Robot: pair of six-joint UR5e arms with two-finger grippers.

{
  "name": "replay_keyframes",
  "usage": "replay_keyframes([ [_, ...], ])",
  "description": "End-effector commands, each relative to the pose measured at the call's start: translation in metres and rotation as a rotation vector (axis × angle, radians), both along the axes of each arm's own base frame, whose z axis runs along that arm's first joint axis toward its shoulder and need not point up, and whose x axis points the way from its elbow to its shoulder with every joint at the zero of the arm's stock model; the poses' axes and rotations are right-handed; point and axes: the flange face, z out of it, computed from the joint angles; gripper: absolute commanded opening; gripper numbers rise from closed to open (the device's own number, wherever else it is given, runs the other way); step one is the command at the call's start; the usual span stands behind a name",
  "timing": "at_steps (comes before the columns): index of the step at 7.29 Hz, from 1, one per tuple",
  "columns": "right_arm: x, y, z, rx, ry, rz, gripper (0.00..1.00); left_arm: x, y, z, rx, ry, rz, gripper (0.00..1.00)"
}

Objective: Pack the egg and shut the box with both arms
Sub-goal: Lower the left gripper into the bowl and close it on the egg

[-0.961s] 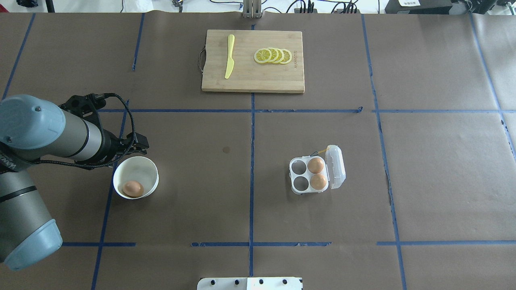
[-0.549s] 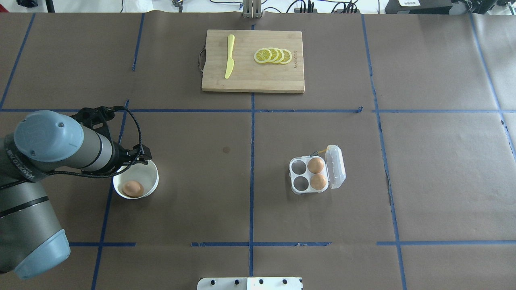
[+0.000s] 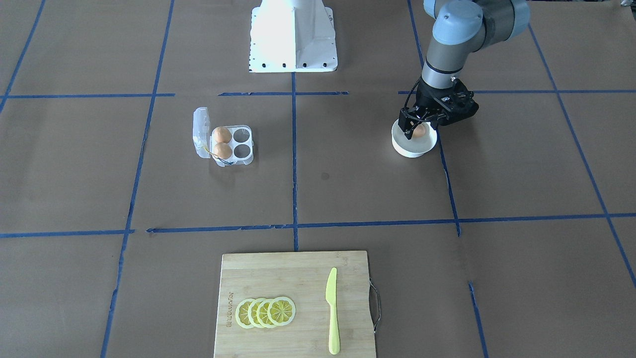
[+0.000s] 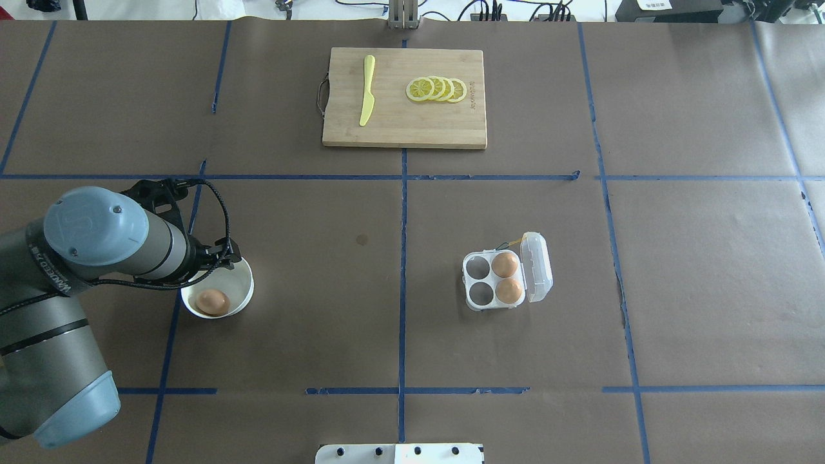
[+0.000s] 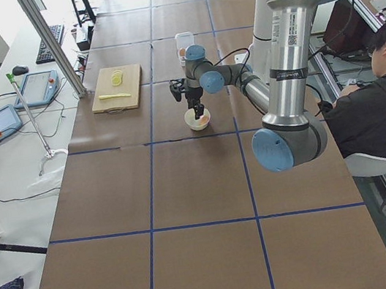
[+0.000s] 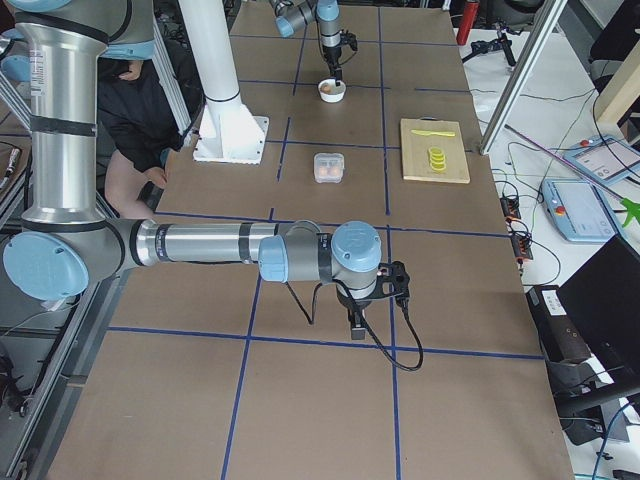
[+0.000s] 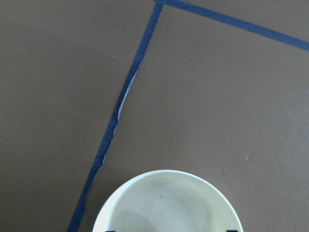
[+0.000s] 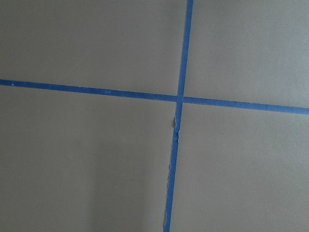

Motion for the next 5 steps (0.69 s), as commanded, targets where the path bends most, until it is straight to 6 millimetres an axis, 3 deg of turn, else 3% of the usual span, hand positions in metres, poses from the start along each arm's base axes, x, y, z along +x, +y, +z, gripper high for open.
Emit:
replay_keyframes([
  [1,0.0,0.0,0.001,0.001,0.002,-0.001,1.0,0.006,0.006,0.001,-0.001,-0.002,0.014,0.76],
  [5,0.0,-0.001,0.002,-0.002,0.002,-0.001,1.0,0.023,0.015,0.014,-0.013,-0.027,0.044,0.74],
])
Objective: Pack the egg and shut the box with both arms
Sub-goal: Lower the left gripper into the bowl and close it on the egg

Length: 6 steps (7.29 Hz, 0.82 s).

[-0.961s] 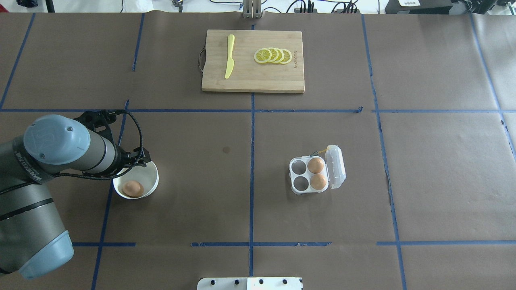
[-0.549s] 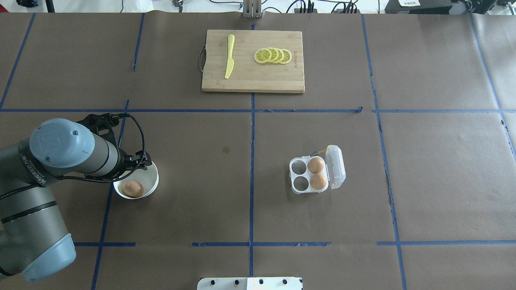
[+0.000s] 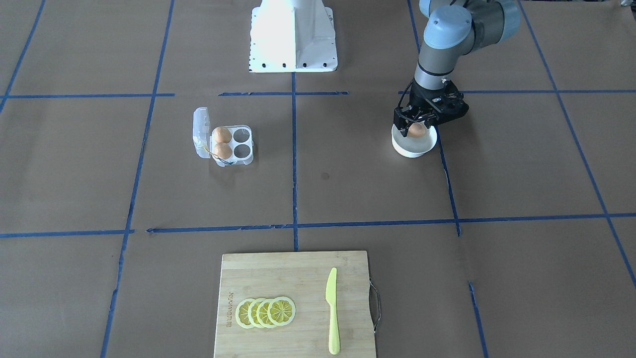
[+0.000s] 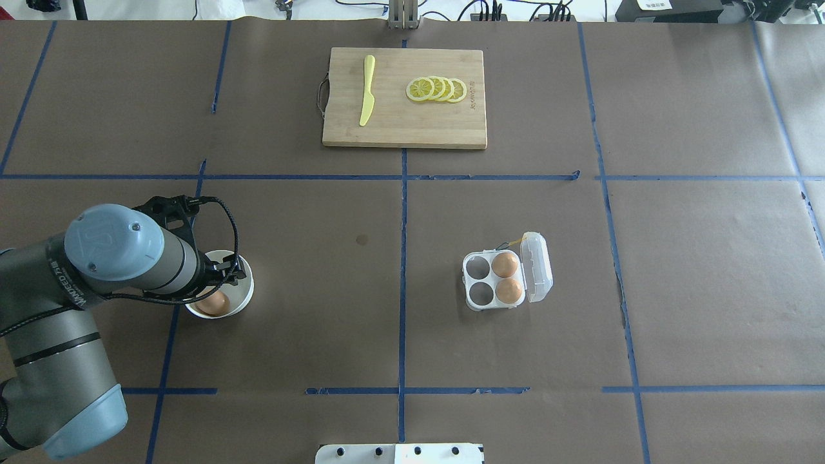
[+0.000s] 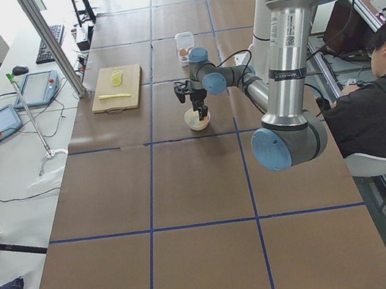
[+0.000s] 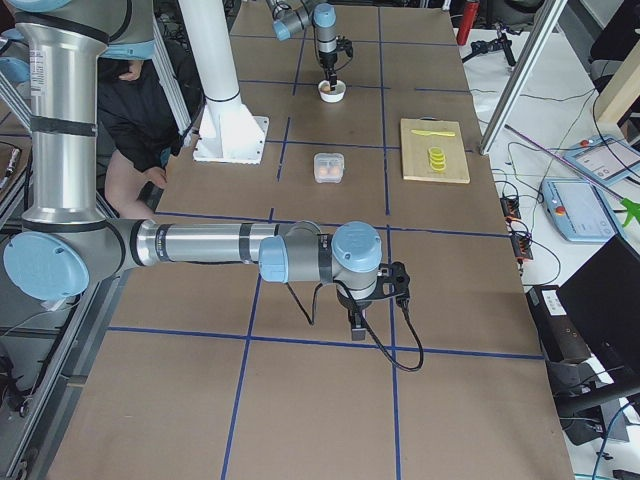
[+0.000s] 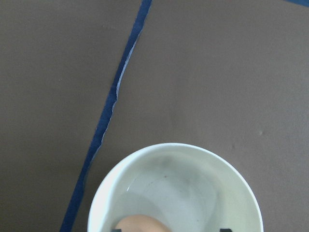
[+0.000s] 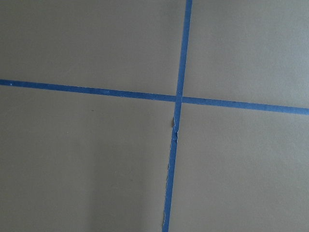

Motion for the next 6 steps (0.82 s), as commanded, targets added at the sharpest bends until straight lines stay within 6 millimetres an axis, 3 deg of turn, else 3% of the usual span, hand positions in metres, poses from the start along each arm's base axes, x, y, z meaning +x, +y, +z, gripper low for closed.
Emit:
replay_keyframes([
  [1,0.0,0.0,0.001,-0.002,-0.001,0.0,1.0,0.005,0.003,0.004,-0.004,-0.008,0.008,0.74],
  [6,0.0,0.0,0.001,-0.003,-0.004,0.001,1.0,0.018,0.013,0.014,-0.015,-0.028,0.036,0.74],
])
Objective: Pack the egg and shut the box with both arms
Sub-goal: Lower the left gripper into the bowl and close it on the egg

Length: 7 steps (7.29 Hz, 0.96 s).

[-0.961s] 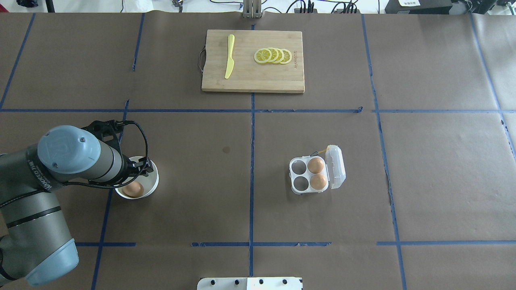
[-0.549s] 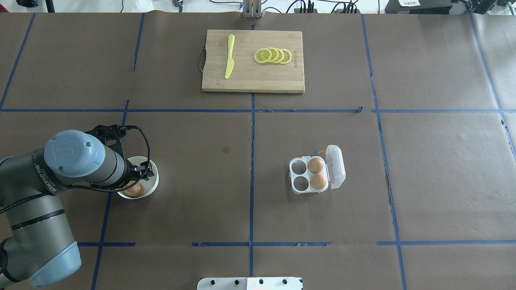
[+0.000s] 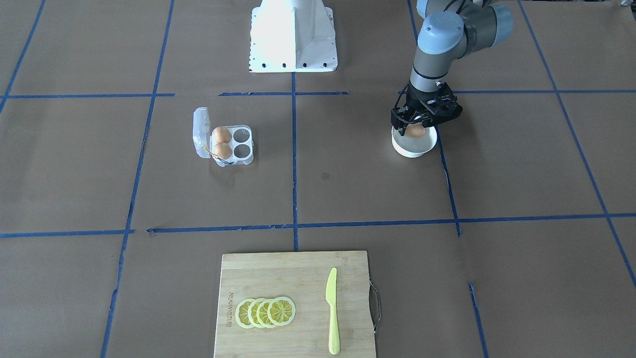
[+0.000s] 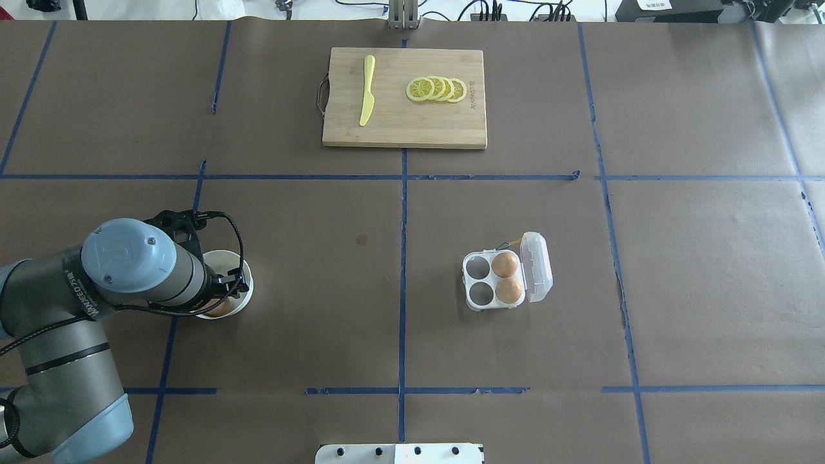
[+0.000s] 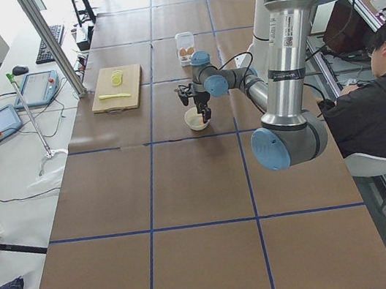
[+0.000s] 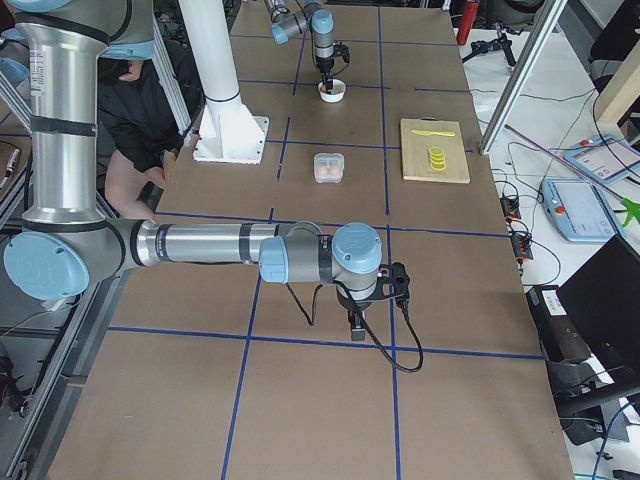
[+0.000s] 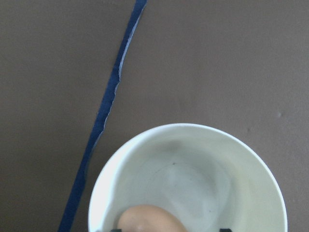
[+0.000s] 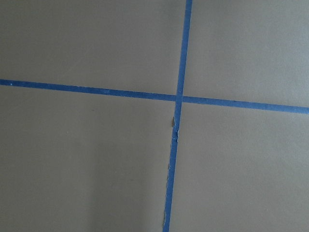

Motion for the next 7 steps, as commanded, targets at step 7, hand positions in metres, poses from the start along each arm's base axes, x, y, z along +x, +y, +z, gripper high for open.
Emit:
replay_keyframes([
  [7,0.0,-0.0006,0.0002,-0.002,-0.001,0.0,1.0,0.008,-0.0002,0.0044,-0.006,-0.011,0.006,0.71],
])
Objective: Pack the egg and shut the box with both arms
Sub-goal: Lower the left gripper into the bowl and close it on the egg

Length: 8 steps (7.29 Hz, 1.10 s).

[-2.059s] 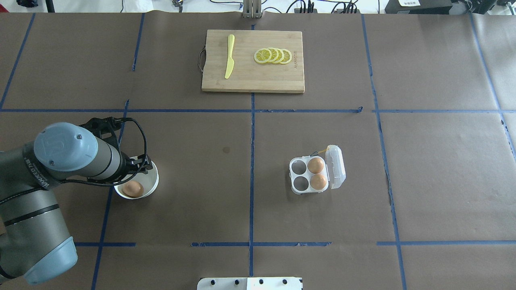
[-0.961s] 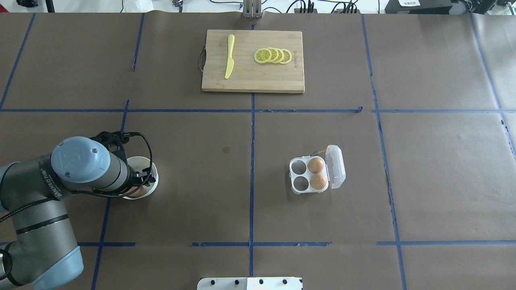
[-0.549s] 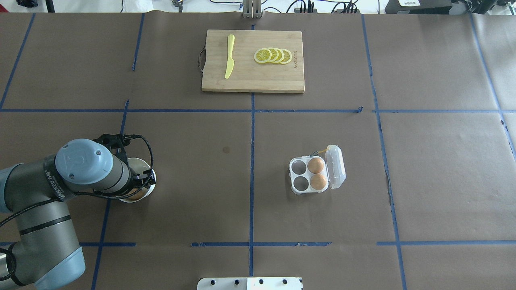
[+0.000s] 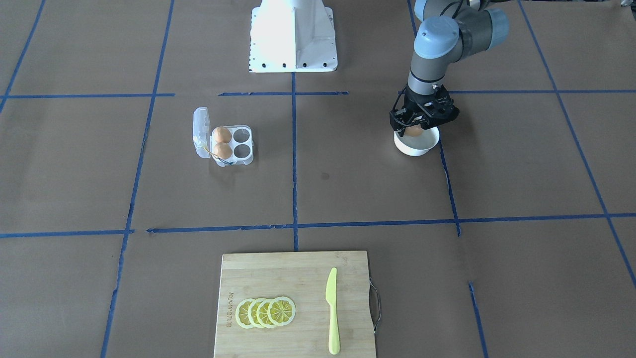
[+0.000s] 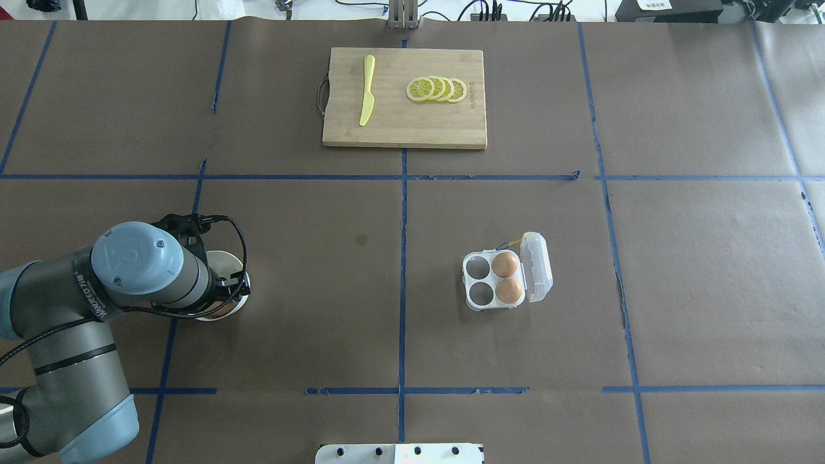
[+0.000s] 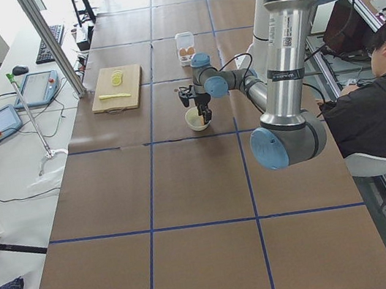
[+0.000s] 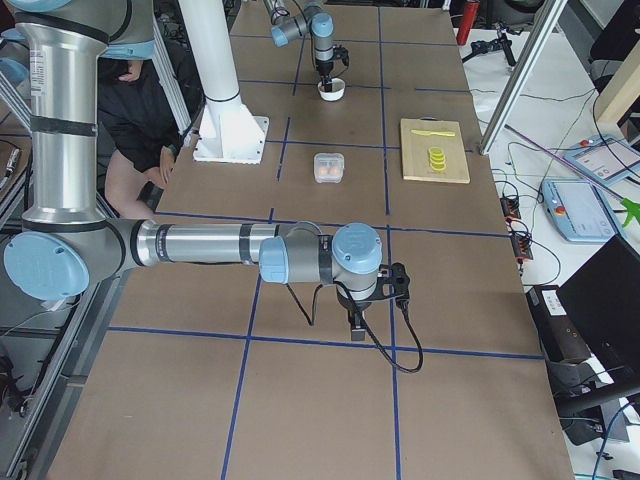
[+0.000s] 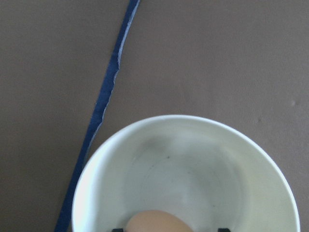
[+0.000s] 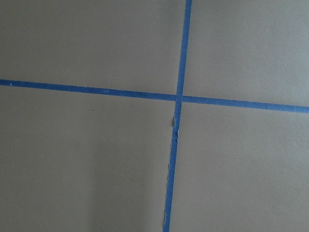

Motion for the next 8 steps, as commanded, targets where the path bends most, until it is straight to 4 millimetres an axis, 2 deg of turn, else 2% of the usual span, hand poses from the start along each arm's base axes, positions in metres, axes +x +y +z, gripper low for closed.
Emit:
replay_keyframes([
  [1,0.0,-0.001,-0.001,0.002,0.0,0.0,1.0,0.0032,-0.0017,0.0007,-0.001,-0.003,0.0,0.71],
  [3,0.0,-0.001,-0.001,0.002,0.0,0.0,1.0,0.0128,-0.0066,-0.0002,-0.003,-0.005,0.0,0.71],
  [4,0.0,-0.001,-0.001,0.002,0.0,0.0,1.0,0.0128,-0.0066,-0.0002,-0.003,-0.005,0.0,0.67],
  [5,0.0,-0.0017,-0.0017,0.004,0.0,0.0,1.0,0.0125,-0.0064,-0.001,-0.002,-0.004,0.0,0.55],
  [7,0.0,-0.0011,-0.0018,0.004,0.0,0.0,1.0,0.0093,-0.0077,-0.005,0.001,0.003,-0.005,0.13],
  [8,0.0,-0.0018,-0.0025,0.005,0.0,0.0,1.0,0.0059,-0.0099,-0.0071,0.002,0.003,-0.011,0.05],
])
